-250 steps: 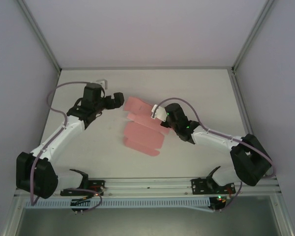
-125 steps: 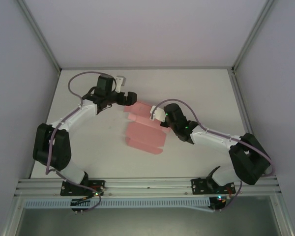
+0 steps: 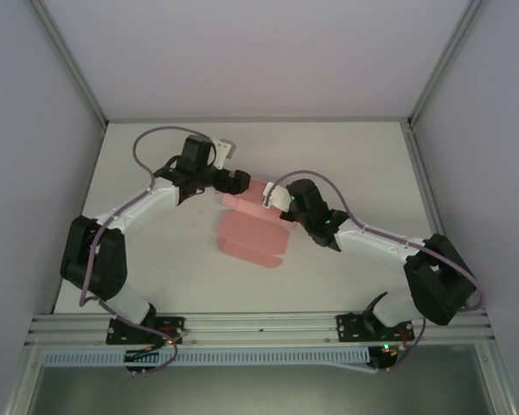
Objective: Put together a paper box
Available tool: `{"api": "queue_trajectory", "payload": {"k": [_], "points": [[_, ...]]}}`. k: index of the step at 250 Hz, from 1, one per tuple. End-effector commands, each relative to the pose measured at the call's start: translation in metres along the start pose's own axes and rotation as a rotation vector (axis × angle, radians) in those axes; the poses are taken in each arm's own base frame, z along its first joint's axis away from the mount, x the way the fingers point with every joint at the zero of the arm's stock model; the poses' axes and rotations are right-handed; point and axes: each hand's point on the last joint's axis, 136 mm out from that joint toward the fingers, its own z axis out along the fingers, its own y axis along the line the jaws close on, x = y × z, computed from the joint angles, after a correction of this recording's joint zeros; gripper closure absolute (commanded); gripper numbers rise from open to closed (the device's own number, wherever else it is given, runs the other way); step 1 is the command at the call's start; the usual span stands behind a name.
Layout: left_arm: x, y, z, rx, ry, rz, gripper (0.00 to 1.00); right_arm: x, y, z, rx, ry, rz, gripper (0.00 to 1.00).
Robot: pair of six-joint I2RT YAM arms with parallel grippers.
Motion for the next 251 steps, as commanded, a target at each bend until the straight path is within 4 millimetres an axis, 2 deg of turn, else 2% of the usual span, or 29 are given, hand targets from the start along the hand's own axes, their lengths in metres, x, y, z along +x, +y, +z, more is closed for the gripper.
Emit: {"api": "queue_trajectory", "payload": {"k": [1,81,126,156,185,203,227,251], "points": [[0.010,-0.008,0.006,-0.011,0.007,0.013,0.00,-0.027,-0.010,-0.002,0.006,-0.087,0.070,1.00],[0.006,0.001,0.008,-0.196,-0.113,-0.067,0.00,-0.040,-0.002,-0.016,-0.057,-0.180,0.147,1.00],[0.003,-0.007,-0.001,-0.143,-0.141,-0.160,0.00,-0.035,0.001,-0.018,-0.066,-0.170,0.157,1.00],[0.005,0.002,-0.015,-0.147,-0.145,-0.199,0.00,-0.025,-0.001,-0.017,-0.038,-0.135,0.152,1.00],[0.012,0.018,-0.036,-0.111,-0.167,-0.264,0.00,-0.018,-0.003,-0.018,-0.032,-0.120,0.160,1.00],[0.015,0.020,-0.052,-0.055,-0.190,-0.271,0.00,-0.014,-0.005,-0.020,-0.025,-0.114,0.172,1.00],[0.026,0.023,-0.069,-0.025,-0.191,-0.265,0.00,-0.008,-0.010,-0.022,-0.011,-0.111,0.193,1.00],[0.044,0.046,-0.079,-0.079,-0.178,-0.342,0.00,-0.005,-0.013,-0.024,-0.002,-0.114,0.207,1.00]]}}
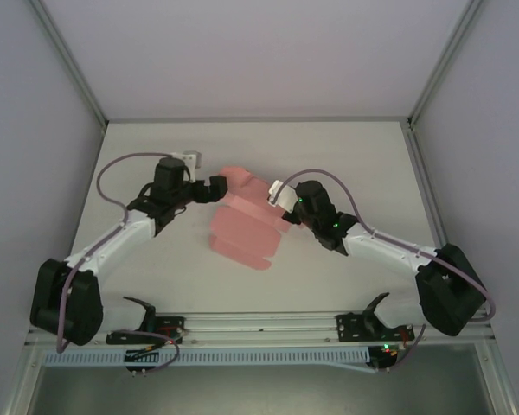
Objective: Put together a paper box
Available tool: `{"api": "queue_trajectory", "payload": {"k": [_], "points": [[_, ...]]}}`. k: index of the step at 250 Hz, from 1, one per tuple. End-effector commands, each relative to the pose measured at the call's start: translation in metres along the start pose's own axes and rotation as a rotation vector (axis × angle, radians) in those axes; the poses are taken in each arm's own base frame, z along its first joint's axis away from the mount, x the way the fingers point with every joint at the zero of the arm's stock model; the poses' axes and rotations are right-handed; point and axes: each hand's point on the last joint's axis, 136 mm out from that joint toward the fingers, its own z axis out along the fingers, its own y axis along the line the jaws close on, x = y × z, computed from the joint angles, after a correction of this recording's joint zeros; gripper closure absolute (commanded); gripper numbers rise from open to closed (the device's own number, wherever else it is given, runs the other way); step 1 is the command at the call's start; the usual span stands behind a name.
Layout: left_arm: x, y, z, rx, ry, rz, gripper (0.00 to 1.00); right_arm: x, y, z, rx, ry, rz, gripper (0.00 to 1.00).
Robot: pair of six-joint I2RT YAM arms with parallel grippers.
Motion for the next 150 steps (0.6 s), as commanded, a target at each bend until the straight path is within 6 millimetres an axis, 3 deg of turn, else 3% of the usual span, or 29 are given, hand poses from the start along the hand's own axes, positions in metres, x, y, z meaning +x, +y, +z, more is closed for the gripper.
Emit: {"api": "queue_trajectory", "payload": {"k": [1,34,63,108,150], "points": [[0.010,0.011,-0.015,0.023,0.019,-0.061,0.00,-0.004,-0.009,-0.007,0.025,-0.046,0.053,1.00],[0.026,0.064,-0.020,-0.090,0.023,-0.204,0.00,-0.004,-0.012,-0.010,0.018,-0.061,0.073,1.00],[0.038,0.085,-0.011,-0.136,0.055,-0.225,0.00,-0.005,-0.013,-0.011,0.017,-0.067,0.080,1.00],[0.040,0.078,0.015,-0.038,0.074,-0.239,0.00,-0.007,-0.012,-0.011,0.004,-0.081,0.095,1.00],[0.036,0.059,0.034,0.109,0.073,-0.229,0.00,-0.008,-0.009,-0.010,-0.013,-0.087,0.108,1.00]]}}
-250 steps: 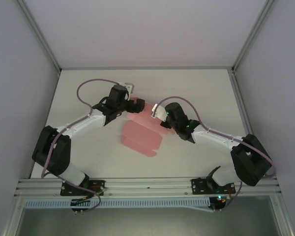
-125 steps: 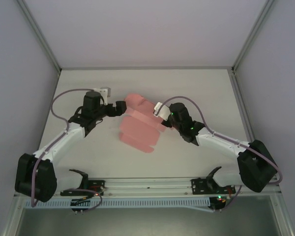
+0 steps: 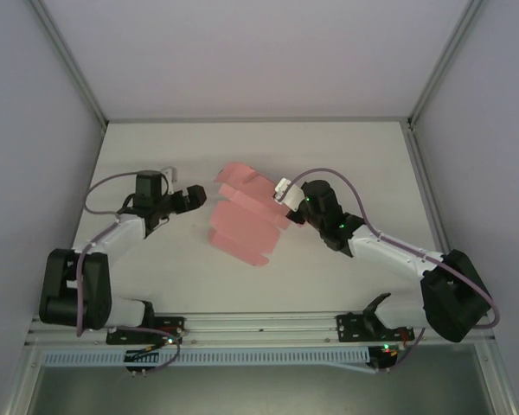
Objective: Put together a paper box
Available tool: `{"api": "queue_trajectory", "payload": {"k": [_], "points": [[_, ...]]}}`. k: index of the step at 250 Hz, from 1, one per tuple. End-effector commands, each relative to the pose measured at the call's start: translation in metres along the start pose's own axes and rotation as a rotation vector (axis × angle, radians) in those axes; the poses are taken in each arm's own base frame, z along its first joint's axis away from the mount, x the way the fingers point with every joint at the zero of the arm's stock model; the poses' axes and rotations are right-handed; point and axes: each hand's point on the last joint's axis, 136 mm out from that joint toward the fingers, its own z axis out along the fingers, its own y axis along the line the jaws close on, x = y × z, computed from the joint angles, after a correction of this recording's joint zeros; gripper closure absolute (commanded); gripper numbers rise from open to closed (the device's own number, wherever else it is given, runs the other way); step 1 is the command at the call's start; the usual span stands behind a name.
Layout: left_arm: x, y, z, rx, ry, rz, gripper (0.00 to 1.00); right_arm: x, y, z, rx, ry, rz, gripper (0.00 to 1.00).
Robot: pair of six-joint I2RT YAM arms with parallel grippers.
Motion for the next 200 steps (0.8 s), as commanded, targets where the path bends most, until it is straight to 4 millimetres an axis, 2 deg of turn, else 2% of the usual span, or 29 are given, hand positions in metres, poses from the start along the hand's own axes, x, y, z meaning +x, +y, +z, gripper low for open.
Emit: {"api": "queue_trajectory", "payload": {"k": [1,58,123,173,200], "points": [[-0.012,-0.027,0.008,0.165,-0.027,0.015,0.00,-0.009,-0.003,-0.003,0.003,-0.050,0.043,1.00],[0.005,-0.052,0.023,0.338,0.053,0.072,0.00,-0.012,-0.003,-0.003,-0.007,-0.061,0.054,1.00],[0.017,-0.080,0.018,0.450,0.059,0.166,0.00,-0.010,0.001,0.000,-0.025,-0.054,0.069,1.00],[0.028,-0.087,0.032,0.400,0.096,0.215,0.00,-0.011,0.008,0.002,-0.056,-0.060,0.076,1.00],[0.031,-0.075,0.048,0.238,0.091,0.239,0.00,-0.012,0.010,0.003,-0.074,-0.066,0.080,1.00]]}}
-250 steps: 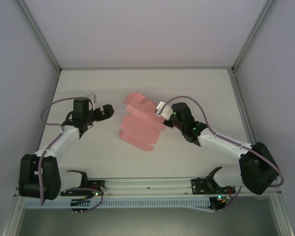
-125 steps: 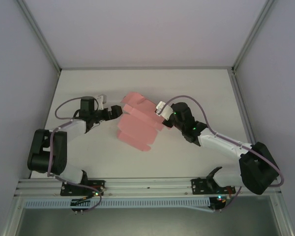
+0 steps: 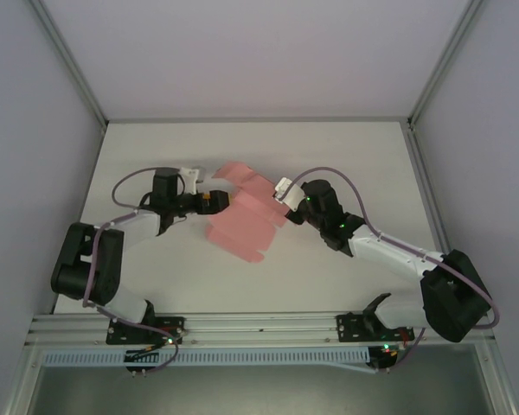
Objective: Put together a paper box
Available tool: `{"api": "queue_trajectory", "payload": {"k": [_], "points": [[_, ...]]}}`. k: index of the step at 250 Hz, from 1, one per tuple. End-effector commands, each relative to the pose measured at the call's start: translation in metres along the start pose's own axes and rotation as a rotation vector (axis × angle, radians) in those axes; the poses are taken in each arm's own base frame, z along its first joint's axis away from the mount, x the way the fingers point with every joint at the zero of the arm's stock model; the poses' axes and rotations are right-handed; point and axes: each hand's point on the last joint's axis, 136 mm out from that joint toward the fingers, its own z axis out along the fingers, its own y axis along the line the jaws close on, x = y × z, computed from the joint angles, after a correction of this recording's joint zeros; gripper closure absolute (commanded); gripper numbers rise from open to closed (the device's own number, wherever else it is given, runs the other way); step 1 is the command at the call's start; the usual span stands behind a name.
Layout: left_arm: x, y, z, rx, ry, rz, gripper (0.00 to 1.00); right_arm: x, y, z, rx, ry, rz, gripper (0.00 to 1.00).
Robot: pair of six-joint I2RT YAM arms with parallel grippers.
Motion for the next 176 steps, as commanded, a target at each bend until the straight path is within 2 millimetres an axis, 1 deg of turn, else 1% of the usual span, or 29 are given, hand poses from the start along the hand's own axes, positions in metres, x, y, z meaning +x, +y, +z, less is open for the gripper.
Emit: {"api": "queue_trajectory", "payload": {"k": [1,14,34,49,69,105,122,140,176], "points": [[-0.001,0.015,0.012,-0.151,0.011,0.054,0.00,-0.005,0.004,0.003,-0.028,-0.032,0.037,1.00],[0.003,0.025,0.015,-0.235,0.019,0.063,0.00,-0.005,0.005,0.004,-0.035,-0.027,0.034,1.00],[0.008,0.030,0.017,-0.251,0.030,0.045,0.00,0.000,0.004,0.007,-0.024,-0.007,0.023,1.00],[0.011,0.028,0.017,-0.239,0.034,0.036,0.00,0.005,0.004,0.009,-0.017,0.013,0.017,1.00],[0.015,0.023,0.013,-0.222,0.034,0.031,0.00,0.006,0.002,0.010,-0.007,0.025,0.004,1.00],[0.013,0.013,-0.005,-0.225,0.020,0.024,0.00,0.006,-0.009,0.010,0.039,0.060,-0.054,1.00],[0.010,0.016,-0.016,-0.278,0.006,0.017,0.00,0.007,-0.013,0.011,0.047,0.091,-0.100,1.00],[0.009,0.024,-0.029,-0.347,-0.007,0.007,0.00,0.009,-0.015,0.013,0.052,0.120,-0.152,1.00],[0.007,0.028,-0.049,-0.392,-0.035,-0.002,0.00,0.010,-0.023,0.019,0.067,0.168,-0.237,1.00]]}}
